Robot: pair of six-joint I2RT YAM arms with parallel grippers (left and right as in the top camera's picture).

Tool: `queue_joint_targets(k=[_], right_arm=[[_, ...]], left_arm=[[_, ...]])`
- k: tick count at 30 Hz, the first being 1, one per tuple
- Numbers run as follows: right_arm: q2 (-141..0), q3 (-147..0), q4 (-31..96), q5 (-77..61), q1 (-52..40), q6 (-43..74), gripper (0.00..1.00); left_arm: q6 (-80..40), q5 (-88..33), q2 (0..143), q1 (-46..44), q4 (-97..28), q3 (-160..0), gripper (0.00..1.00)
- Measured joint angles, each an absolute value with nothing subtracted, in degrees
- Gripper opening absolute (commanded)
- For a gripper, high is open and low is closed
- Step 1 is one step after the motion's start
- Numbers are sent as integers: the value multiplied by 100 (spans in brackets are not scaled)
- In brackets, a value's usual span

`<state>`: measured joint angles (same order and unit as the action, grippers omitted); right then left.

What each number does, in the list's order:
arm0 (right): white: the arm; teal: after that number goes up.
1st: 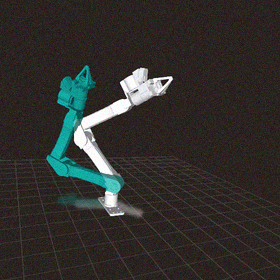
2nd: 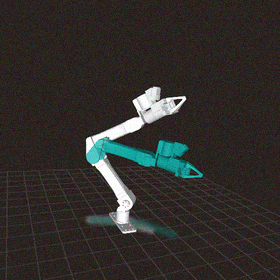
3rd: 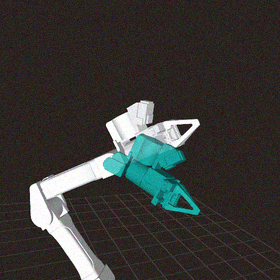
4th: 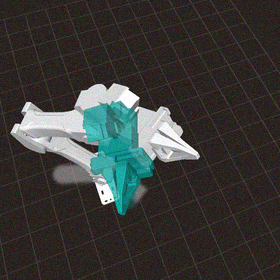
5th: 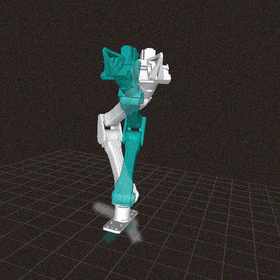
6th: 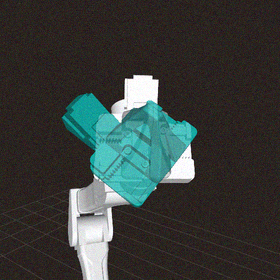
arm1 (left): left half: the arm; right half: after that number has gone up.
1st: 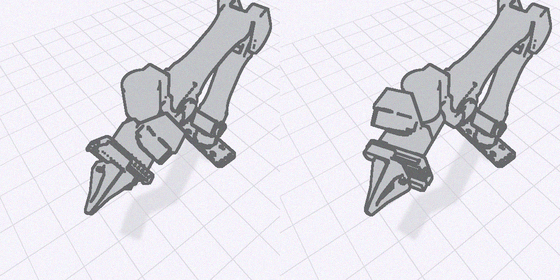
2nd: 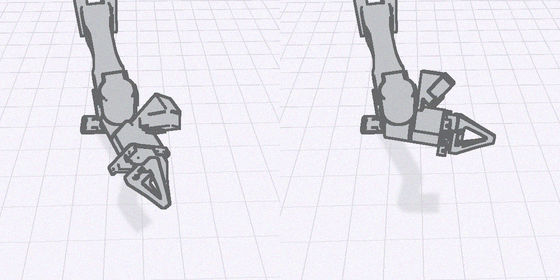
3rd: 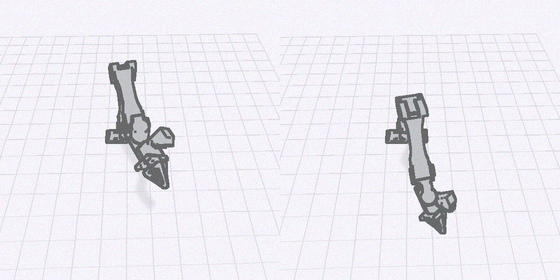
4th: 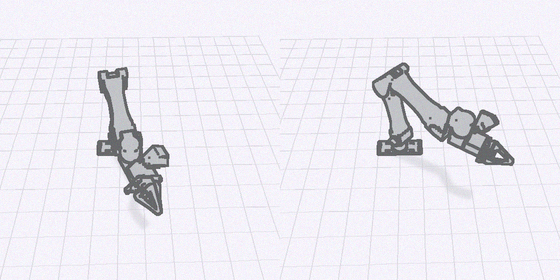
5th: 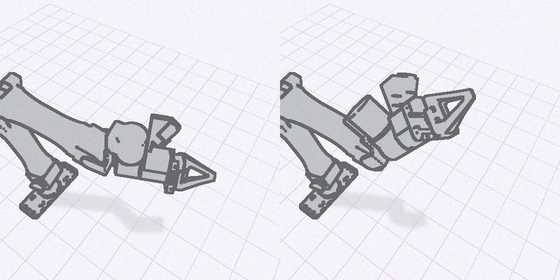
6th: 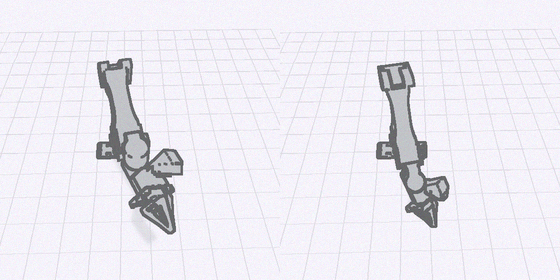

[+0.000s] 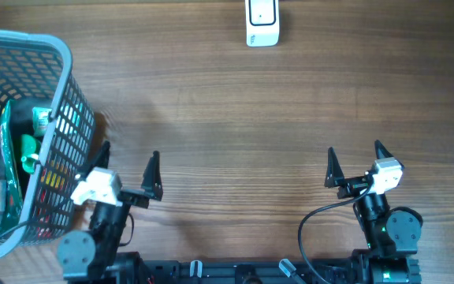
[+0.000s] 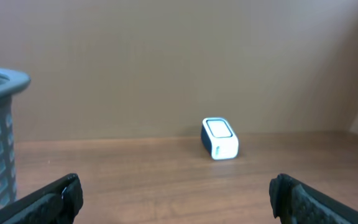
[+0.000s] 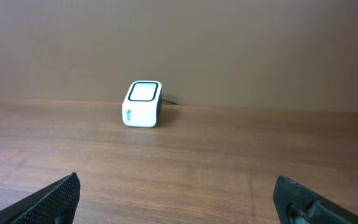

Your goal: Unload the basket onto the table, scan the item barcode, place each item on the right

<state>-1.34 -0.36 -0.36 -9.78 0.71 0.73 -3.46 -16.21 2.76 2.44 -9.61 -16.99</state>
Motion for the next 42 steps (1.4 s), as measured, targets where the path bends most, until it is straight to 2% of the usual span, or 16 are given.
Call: queue_joint_targets(k=[6,8,10,14,17,22,32,37,42], right_arm=[[-165,-36,-36,-978,71,73,100],[-176,-36,-38,-978,71,73,100],[-180,-36,-40,-976,71,73,100],[-180,-36,-36,-976,71,73,100],[-180,-36,-36,-976,71,73,100],[-180,-36,-36,-976,71,73,100],[-183,-36,-38,-976,71,73,100],[-183,-36,-36,-976,71,73,100],[-183,-36,-36,-976,71,73,100]], left_arm=[[-746,-1640,2036,244,-1638,-3535,100],[-893,-1568,2729,244,-2298,-4206,100],[-978,-1317,3691,244,-3476,-5339,100],[-1024,-1315,4871,244,-4571,-6678,100],[-1035,-1448,5179,244,-4963,-6718,100],[-1184,-1570,5358,244,-4825,-6751,100],[-1979,110,6399,303,-5557,-8737,100],[-2445,473,7238,1144,-6097,-10014,100],[-3249,561,7408,2770,-7181,-10254,100]])
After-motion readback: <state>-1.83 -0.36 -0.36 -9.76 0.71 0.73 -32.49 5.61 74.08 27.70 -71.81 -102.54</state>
